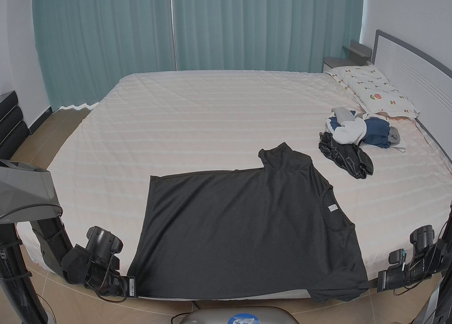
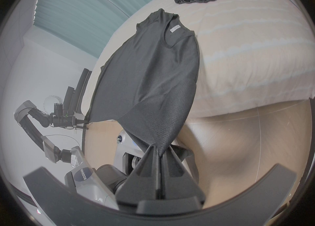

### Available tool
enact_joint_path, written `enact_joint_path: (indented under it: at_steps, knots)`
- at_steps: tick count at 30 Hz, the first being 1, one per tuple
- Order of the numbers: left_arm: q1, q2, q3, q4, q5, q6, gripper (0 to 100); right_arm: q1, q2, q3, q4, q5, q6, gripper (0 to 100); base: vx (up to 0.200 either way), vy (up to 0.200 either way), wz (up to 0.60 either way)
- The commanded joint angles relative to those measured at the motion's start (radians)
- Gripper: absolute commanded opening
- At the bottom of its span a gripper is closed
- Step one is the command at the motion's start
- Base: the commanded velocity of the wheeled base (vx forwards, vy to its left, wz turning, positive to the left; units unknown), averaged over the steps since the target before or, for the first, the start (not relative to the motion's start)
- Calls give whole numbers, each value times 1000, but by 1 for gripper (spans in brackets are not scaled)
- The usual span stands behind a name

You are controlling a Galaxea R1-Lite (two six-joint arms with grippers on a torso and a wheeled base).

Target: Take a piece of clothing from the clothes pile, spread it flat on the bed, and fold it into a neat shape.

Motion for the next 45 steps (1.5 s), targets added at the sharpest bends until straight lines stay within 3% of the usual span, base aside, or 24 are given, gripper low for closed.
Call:
enact_joint_path:
  at_steps: [1, 8, 22, 31, 40, 45]
  knots:
    - [-10, -72, -28, 101, -28, 16, 0, 0, -90, 18, 86, -1, -19, 0, 0, 0, 0]
    - [7, -101, -99, 183, -79, 10, 0, 14, -134, 18, 75, 14, -16, 0, 0, 0, 0]
    - [105, -178, -201, 177, -128, -128, 0, 15, -90, -13, -183, 126, 63, 0, 0, 0, 0]
    - [116, -212, -241, 167, -157, -216, 0, 40, -102, -71, -197, 131, 113, 0, 0, 0, 0]
    - [139, -232, -237, 180, -154, -210, 0, 38, -122, -67, -269, 132, 121, 0, 0, 0, 0]
    - [130, -227, -231, 177, -159, -211, 0, 38, -163, -71, -289, 138, 196, 0, 0, 0, 0]
